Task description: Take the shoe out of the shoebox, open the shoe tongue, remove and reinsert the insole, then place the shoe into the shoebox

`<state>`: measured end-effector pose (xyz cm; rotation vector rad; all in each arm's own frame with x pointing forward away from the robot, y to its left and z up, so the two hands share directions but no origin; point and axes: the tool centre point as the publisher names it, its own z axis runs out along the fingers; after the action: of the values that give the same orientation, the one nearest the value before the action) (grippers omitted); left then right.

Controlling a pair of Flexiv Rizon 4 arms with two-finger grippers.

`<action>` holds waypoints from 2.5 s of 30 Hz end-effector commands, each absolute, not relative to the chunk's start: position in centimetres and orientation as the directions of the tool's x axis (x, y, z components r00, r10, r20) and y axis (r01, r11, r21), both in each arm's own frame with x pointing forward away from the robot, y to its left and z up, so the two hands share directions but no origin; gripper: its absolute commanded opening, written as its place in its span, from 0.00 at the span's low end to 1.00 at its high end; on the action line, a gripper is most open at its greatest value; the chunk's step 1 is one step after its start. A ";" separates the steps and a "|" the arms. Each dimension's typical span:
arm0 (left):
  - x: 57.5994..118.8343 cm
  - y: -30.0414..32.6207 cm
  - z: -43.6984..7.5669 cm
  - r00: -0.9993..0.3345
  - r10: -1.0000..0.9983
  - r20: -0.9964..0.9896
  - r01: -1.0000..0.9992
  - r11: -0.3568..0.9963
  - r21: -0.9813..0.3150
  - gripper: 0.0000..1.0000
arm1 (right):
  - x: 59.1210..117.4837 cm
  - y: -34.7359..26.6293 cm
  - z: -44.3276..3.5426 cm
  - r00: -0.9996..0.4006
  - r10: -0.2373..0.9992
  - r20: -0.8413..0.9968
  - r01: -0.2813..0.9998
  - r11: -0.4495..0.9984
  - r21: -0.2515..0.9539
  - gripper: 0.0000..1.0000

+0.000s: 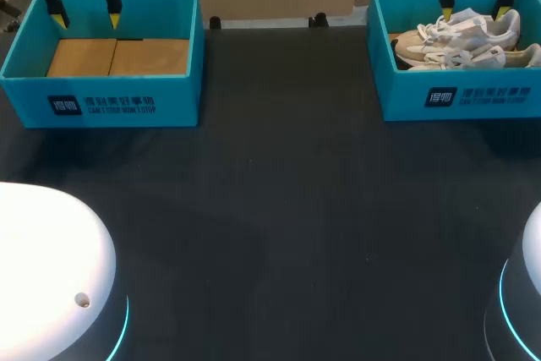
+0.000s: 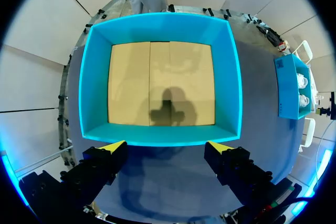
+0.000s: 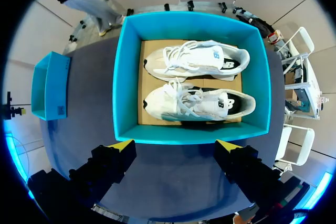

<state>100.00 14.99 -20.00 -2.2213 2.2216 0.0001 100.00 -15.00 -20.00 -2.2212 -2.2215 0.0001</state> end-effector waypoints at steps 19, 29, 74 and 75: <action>100.0 15.0 -20.0 0.000 -1.000 0.000 -1.000 0.000 0.000 1.00 | 100.0 -15.0 -20.0 0.000 1.000 0.000 1.000 0.000 0.000 1.00; 100.0 15.0 -20.0 0.000 -1.000 0.000 -1.000 0.000 0.000 1.00 | 100.5 -19.6 -20.4 0.078 0.995 -0.054 0.997 -0.077 0.030 1.00; 100.0 15.0 -20.0 0.000 -1.000 0.000 -1.000 0.000 0.000 1.00 | 104.0 -32.1 -30.6 0.097 0.974 -0.206 0.986 -0.066 0.151 1.00; 100.0 15.0 -20.0 0.000 -1.000 0.000 -1.000 0.000 0.000 1.00 | 104.0 -32.2 -30.8 0.094 0.974 -0.206 0.987 -0.064 0.147 1.00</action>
<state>100.00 14.99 -20.01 -2.2212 2.2217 0.0001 103.82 -31.99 -30.31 -2.4971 -2.2984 0.0898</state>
